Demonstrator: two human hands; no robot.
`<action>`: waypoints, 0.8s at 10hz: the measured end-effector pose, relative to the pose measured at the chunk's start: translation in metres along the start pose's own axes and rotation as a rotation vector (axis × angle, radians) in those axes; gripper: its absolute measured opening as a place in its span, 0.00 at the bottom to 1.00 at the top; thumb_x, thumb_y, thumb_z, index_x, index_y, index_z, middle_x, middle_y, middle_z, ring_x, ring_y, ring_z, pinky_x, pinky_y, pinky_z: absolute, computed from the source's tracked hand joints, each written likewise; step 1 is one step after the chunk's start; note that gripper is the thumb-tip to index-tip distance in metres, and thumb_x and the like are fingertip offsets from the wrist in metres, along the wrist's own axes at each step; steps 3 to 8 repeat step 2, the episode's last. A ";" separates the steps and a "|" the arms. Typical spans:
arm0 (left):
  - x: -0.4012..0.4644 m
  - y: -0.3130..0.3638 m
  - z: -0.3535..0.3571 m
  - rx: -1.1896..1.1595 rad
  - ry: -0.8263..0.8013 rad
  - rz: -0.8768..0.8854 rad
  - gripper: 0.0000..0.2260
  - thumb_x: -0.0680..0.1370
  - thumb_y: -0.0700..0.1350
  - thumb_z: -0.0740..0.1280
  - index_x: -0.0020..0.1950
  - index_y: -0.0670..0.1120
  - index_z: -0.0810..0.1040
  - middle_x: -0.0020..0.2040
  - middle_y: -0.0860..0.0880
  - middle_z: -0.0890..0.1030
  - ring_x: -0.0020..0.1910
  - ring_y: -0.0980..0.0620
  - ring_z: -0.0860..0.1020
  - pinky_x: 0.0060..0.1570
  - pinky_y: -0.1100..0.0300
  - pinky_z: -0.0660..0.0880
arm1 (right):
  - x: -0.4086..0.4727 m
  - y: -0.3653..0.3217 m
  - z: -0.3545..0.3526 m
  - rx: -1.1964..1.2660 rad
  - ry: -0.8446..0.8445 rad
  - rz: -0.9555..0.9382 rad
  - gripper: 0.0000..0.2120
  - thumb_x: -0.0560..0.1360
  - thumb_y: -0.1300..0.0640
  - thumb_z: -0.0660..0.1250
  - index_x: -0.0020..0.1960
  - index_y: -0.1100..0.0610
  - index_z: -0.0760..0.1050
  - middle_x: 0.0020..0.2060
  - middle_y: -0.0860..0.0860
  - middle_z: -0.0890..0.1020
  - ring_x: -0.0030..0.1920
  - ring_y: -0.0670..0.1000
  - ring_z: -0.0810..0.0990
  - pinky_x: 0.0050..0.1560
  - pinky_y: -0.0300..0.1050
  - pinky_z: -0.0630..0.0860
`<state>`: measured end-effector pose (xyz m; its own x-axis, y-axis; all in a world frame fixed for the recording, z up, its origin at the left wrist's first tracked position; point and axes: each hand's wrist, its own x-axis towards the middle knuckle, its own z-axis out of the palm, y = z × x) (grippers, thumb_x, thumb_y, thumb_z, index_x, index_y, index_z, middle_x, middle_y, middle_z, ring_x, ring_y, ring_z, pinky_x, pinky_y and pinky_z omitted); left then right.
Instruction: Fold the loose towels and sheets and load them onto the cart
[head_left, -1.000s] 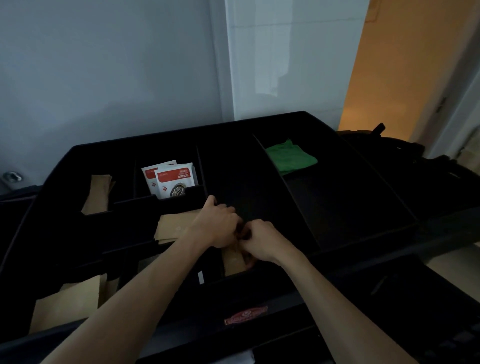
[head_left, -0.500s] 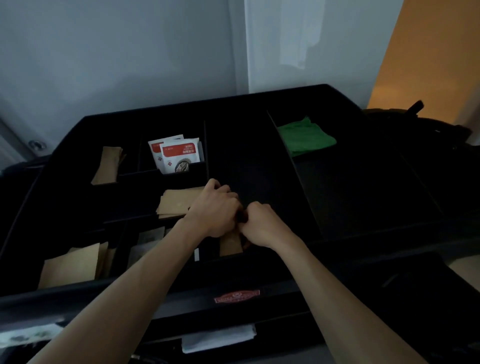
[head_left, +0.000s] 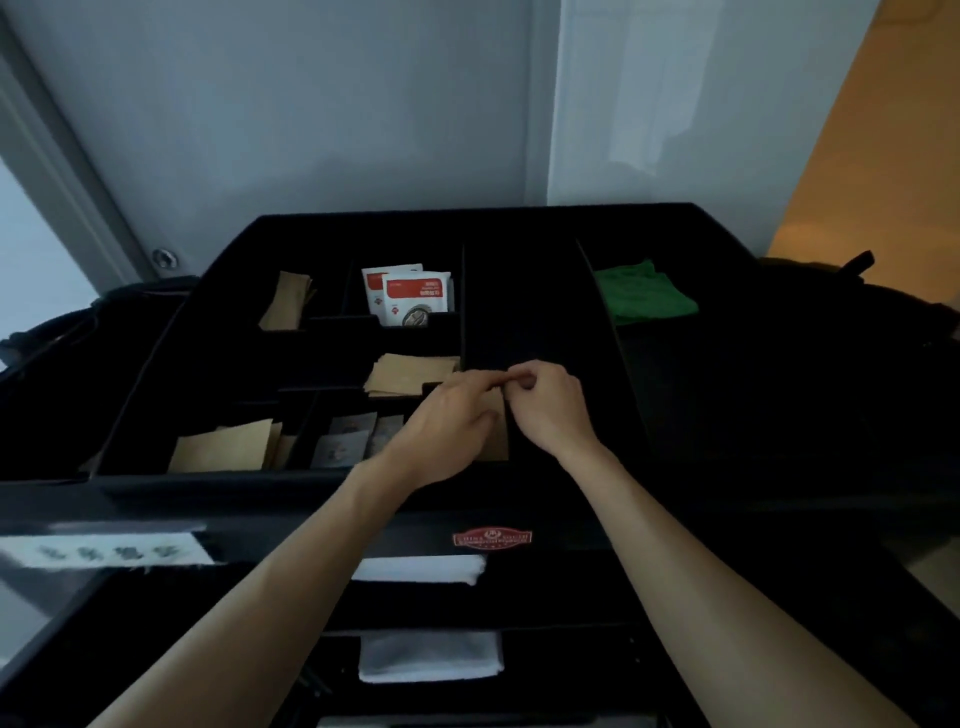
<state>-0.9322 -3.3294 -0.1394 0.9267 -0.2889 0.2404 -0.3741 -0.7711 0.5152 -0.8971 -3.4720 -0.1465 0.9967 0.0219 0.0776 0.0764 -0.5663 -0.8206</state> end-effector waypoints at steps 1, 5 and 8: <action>-0.033 0.004 -0.004 -0.114 0.083 -0.071 0.22 0.80 0.36 0.63 0.74 0.43 0.69 0.68 0.46 0.76 0.68 0.50 0.73 0.63 0.68 0.65 | -0.024 -0.018 0.003 0.150 -0.046 -0.005 0.17 0.77 0.52 0.66 0.65 0.54 0.79 0.58 0.50 0.82 0.56 0.46 0.79 0.54 0.37 0.76; -0.063 0.010 -0.004 -0.312 0.196 -0.138 0.20 0.79 0.33 0.62 0.71 0.43 0.73 0.64 0.48 0.79 0.63 0.56 0.76 0.63 0.67 0.72 | -0.054 -0.028 0.009 0.149 -0.056 -0.096 0.17 0.78 0.52 0.65 0.64 0.54 0.79 0.57 0.48 0.83 0.53 0.41 0.78 0.47 0.27 0.70; -0.063 0.010 -0.004 -0.312 0.196 -0.138 0.20 0.79 0.33 0.62 0.71 0.43 0.73 0.64 0.48 0.79 0.63 0.56 0.76 0.63 0.67 0.72 | -0.054 -0.028 0.009 0.149 -0.056 -0.096 0.17 0.78 0.52 0.65 0.64 0.54 0.79 0.57 0.48 0.83 0.53 0.41 0.78 0.47 0.27 0.70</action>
